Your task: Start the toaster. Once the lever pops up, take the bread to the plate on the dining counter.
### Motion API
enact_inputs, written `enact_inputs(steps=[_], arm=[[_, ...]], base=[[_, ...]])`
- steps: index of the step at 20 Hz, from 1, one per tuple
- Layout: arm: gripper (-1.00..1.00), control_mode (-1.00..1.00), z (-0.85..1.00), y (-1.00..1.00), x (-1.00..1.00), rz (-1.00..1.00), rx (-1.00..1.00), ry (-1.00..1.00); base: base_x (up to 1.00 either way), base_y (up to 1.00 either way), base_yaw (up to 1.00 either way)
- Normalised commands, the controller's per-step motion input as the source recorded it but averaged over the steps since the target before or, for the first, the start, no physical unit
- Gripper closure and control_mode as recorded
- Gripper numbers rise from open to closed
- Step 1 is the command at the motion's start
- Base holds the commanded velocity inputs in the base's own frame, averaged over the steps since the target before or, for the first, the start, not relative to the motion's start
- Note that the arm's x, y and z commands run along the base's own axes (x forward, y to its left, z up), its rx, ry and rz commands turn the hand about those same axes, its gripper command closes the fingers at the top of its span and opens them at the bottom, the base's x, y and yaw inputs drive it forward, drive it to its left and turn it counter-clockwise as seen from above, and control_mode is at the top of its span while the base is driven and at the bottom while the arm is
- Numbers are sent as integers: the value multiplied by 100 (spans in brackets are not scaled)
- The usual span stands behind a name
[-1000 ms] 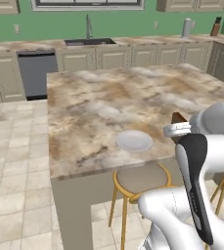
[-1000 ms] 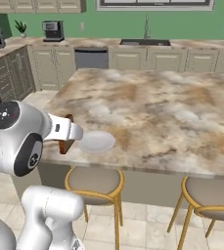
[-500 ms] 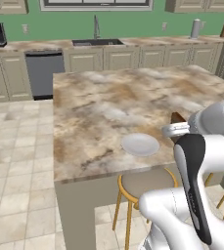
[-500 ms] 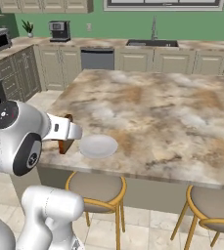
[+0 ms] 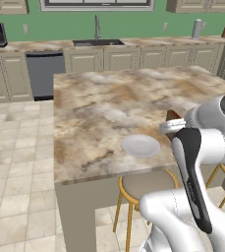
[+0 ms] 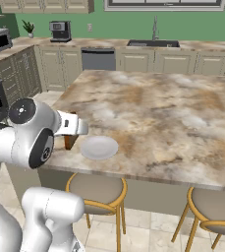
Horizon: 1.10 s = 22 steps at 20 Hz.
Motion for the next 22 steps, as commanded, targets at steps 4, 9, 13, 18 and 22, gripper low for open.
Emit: enact_inputs(steps=[4,9,13,18,22], arm=[[100,-100,-31,-31,65,18,7,0],[100,-100,-45,-32,41,21,6,0],[100,-100,-32,-5,37,11,8,0],[100,-100,-12,0,38,9,7,9],[100,-100,-23,0,47,6,1,5]], base=[[0,0,0],[0,0,0],[0,0,0],[0,0,0],[0,0,0]])
